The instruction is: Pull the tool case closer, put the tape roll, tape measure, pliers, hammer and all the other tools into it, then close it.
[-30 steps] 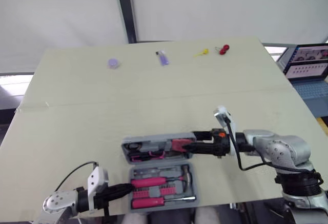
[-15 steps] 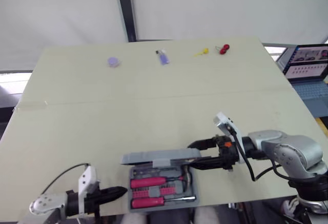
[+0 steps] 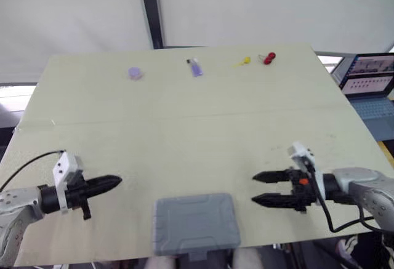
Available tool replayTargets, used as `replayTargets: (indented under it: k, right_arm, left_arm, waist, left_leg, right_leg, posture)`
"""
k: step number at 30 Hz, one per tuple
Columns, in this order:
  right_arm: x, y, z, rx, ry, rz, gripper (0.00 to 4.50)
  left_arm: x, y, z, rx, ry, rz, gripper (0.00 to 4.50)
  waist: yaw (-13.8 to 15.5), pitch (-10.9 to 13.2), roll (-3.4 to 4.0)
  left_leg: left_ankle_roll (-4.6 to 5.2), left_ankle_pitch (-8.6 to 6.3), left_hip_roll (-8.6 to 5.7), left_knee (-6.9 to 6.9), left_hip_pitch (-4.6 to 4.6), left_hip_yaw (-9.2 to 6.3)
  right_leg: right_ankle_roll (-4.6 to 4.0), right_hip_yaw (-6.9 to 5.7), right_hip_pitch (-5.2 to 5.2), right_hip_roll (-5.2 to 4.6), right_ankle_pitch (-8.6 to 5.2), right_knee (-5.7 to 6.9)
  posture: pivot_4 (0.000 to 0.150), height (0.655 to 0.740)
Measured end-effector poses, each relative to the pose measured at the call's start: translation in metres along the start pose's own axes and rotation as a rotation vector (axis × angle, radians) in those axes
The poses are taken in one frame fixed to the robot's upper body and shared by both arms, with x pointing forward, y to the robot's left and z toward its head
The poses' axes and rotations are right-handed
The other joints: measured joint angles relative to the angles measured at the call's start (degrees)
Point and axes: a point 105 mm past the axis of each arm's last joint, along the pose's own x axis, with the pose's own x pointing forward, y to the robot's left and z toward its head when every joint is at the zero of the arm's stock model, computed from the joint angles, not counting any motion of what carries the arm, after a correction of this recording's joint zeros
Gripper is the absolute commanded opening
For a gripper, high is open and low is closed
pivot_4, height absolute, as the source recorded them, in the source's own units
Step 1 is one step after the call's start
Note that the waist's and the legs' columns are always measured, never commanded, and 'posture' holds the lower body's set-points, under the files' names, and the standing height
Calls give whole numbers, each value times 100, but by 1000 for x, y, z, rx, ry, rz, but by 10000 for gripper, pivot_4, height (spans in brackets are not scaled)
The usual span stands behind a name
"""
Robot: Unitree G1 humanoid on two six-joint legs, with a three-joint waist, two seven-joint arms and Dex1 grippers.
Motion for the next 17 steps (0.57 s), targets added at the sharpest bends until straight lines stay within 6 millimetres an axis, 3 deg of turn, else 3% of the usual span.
replayTargets:
  k: [6, 10, 17]
  right_arm:
    - [-44, -37, -21, -35, -27, -258, 45000]
    - [-72, -60, -47, 12, -15, -395, 45000]
    - [-87, -74, -53, 3, -22, -443, 45000]
  left_arm:
    - [-21, 21, -3, -9, 21, 127, 42974]
    - [-36, 26, -10, -20, 53, 192, 44385]
    - [-47, 32, -17, -36, 76, 253, 44385]
  waist:
    - [-24, 2, -4]
    - [-30, 7, -5]
    - [-39, 8, -3]
  left_leg:
    - [0, 0, 0, 0, 6, 3]
    - [0, 0, 0, -1, 6, 5]
    - [0, -1, 3, -3, 11, 7]
  right_leg:
    - [0, 0, 3, -1, 0, 2]
    - [0, 1, 2, -1, 0, 1]
    - [0, 2, 3, 0, 0, 1]
  posture:
    - [1500, 7400]
    - [1500, 7400]
    - [1500, 7400]
